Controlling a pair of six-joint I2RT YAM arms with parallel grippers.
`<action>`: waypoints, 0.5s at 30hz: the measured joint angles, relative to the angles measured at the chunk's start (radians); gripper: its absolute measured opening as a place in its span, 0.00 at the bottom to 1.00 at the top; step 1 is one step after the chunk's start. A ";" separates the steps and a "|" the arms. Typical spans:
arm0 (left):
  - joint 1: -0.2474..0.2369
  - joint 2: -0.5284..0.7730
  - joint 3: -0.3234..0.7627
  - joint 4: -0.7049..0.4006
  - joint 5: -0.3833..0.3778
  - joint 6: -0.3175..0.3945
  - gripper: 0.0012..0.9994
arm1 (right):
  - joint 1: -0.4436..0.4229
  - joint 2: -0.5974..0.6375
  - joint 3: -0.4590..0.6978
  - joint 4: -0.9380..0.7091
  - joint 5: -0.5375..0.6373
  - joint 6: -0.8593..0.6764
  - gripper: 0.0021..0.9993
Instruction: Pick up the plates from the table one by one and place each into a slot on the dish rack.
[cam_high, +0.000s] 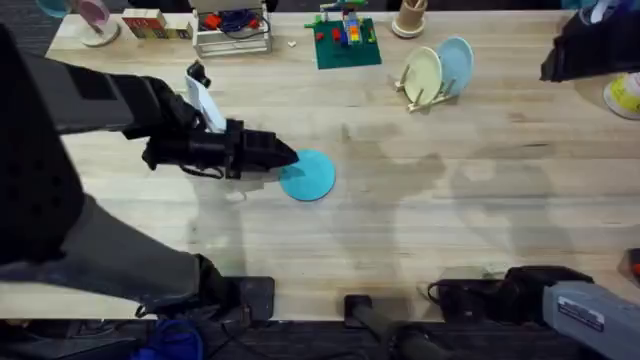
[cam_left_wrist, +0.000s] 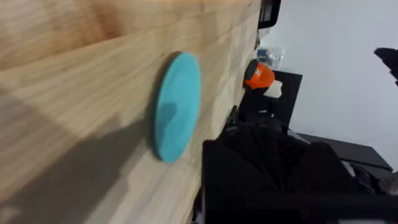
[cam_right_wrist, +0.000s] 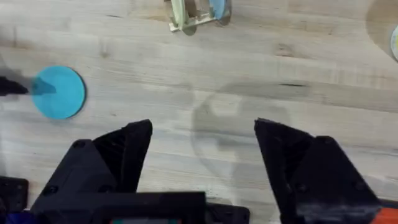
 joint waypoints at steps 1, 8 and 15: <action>0.000 0.018 0.000 0.000 -0.007 0.005 0.04 | 0.000 0.000 0.000 0.000 0.000 0.000 0.99; 0.000 0.071 0.000 0.015 -0.117 0.029 0.04 | 0.000 0.000 0.000 0.000 0.000 0.000 0.99; 0.000 0.072 -0.001 0.082 -0.269 -0.028 0.04 | 0.000 0.000 0.000 0.000 0.000 0.000 0.99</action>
